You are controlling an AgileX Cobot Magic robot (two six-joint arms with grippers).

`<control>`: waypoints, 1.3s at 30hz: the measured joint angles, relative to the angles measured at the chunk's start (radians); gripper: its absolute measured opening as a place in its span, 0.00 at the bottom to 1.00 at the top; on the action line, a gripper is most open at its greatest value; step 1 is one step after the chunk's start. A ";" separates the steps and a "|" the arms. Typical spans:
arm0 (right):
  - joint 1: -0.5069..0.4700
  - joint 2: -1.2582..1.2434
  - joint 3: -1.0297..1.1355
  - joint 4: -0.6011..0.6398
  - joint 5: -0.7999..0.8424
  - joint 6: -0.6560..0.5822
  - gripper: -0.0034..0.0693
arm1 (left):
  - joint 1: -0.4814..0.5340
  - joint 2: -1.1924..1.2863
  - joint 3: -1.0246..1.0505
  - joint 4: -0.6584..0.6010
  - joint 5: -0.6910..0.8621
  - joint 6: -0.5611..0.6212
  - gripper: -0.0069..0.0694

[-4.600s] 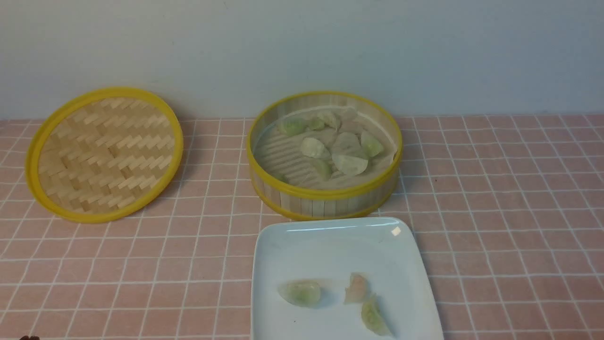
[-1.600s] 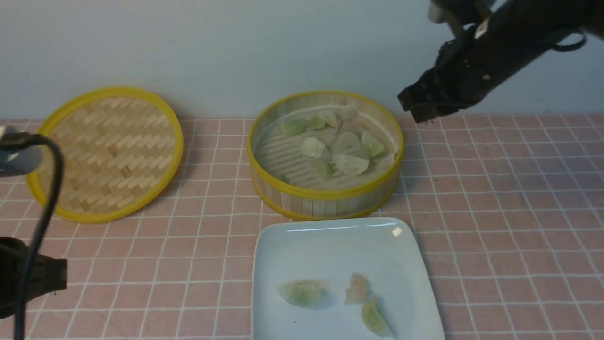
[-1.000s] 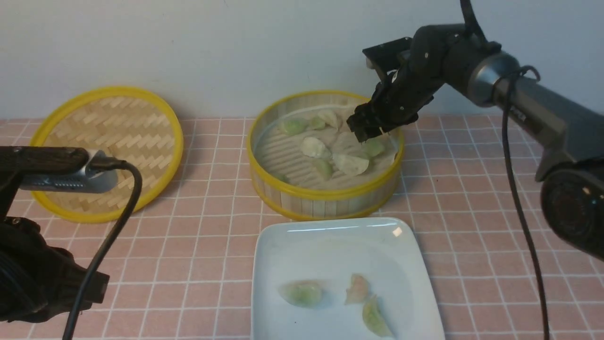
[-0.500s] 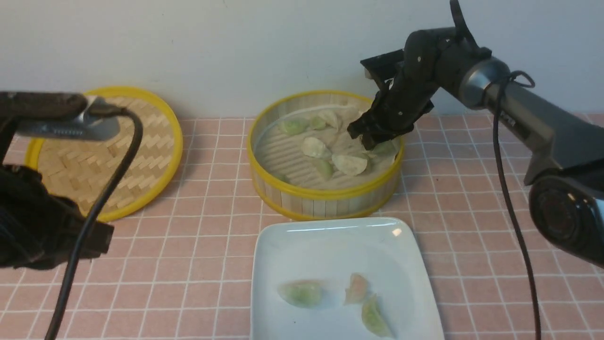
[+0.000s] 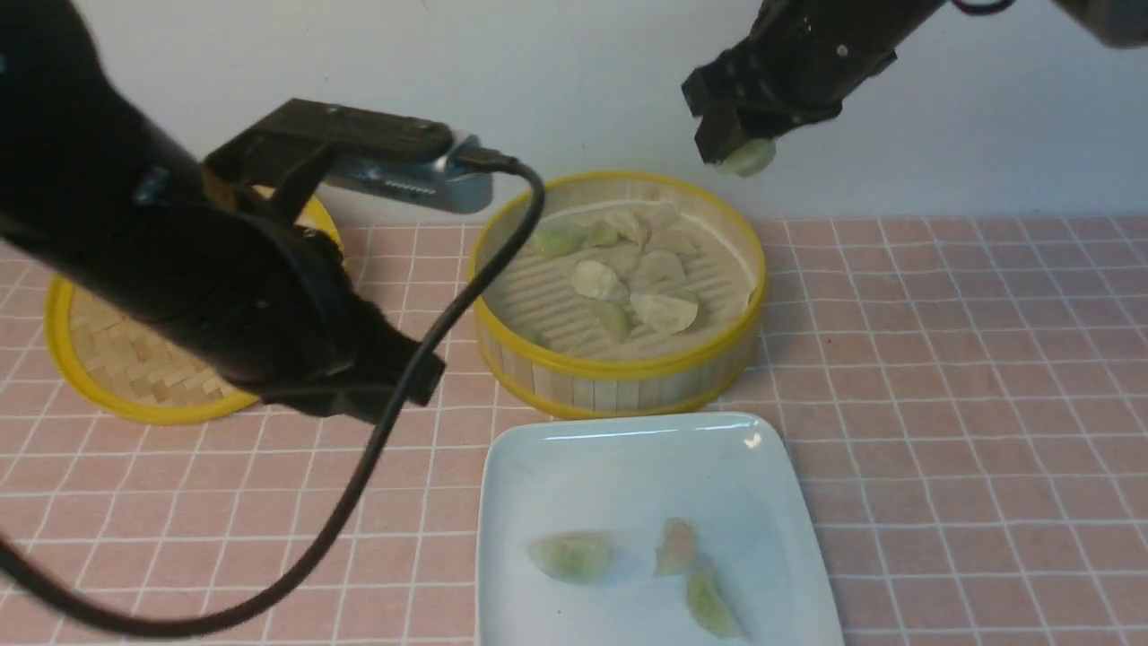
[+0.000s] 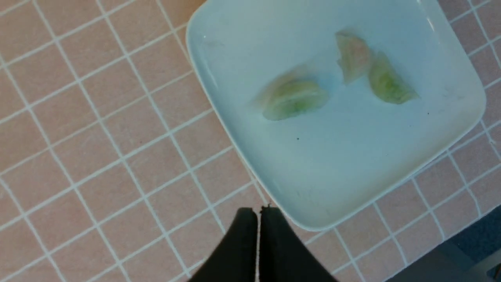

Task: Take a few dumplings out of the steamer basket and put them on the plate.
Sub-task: Use the right arm to put the dumpling into the plate, then use the left arm to grab a dumpling from the steamer

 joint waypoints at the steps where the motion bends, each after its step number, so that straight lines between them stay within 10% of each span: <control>1: 0.012 -0.034 0.075 0.009 0.000 -0.004 0.35 | -0.001 0.036 -0.033 0.000 0.004 0.013 0.08; 19: 0.129 -0.024 0.560 0.014 -0.070 0.058 0.39 | -0.021 0.719 -0.599 -0.003 -0.128 0.214 0.20; 28: 0.129 -0.024 0.560 0.015 -0.037 0.062 0.76 | -0.021 0.882 -0.726 -0.004 -0.214 0.106 0.57; 39: 0.129 -0.224 0.560 0.043 -0.029 0.051 0.80 | -0.021 0.977 -0.748 -0.002 -0.391 -0.034 0.62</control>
